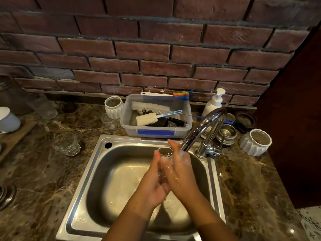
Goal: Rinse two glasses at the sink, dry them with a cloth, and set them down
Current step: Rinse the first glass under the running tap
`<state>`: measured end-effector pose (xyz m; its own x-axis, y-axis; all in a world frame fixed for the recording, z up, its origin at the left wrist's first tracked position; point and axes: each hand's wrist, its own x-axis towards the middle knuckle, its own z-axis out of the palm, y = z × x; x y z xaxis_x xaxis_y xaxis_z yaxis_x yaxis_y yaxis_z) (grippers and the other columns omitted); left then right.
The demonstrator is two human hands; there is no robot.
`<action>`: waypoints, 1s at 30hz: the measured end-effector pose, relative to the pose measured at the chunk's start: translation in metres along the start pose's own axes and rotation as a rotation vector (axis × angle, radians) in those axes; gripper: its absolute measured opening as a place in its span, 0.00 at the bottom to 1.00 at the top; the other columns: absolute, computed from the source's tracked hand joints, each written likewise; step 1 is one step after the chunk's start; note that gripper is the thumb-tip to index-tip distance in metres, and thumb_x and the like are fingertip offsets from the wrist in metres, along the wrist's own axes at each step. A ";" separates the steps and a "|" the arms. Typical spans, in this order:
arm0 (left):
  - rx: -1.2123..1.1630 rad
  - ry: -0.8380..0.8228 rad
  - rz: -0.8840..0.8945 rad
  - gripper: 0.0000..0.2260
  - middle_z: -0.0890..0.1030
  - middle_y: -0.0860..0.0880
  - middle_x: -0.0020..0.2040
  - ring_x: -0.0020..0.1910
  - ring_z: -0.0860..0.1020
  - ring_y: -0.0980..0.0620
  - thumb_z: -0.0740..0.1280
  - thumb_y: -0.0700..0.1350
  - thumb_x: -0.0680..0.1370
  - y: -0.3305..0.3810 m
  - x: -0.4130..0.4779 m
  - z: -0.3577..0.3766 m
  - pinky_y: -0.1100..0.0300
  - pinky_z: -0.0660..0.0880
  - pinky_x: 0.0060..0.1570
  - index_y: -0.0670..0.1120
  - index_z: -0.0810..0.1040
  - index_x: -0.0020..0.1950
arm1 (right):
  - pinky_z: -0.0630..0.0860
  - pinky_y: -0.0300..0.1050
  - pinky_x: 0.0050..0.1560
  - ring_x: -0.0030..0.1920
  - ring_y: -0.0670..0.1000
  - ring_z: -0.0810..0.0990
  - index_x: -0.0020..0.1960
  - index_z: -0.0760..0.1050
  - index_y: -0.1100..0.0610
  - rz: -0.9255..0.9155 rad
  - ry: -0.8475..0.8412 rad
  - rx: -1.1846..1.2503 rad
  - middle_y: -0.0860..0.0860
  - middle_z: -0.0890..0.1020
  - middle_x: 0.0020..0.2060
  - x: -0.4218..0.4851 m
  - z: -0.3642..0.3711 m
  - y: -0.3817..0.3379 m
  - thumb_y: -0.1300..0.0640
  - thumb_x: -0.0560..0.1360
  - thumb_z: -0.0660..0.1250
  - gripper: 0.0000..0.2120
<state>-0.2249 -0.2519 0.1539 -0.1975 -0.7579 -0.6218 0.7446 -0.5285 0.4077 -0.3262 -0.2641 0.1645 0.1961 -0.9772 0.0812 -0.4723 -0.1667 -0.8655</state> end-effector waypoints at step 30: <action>0.016 -0.037 0.057 0.26 0.83 0.38 0.63 0.60 0.83 0.41 0.61 0.61 0.80 -0.005 -0.004 -0.001 0.43 0.78 0.59 0.43 0.84 0.63 | 0.78 0.44 0.39 0.37 0.48 0.83 0.45 0.81 0.51 0.035 0.078 0.005 0.51 0.82 0.32 0.026 -0.020 -0.008 0.39 0.76 0.62 0.16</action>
<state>-0.2276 -0.2458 0.1533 -0.1788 -0.8007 -0.5718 0.7452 -0.4897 0.4526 -0.3342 -0.2906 0.1833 0.1117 -0.9898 0.0890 -0.4730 -0.1317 -0.8712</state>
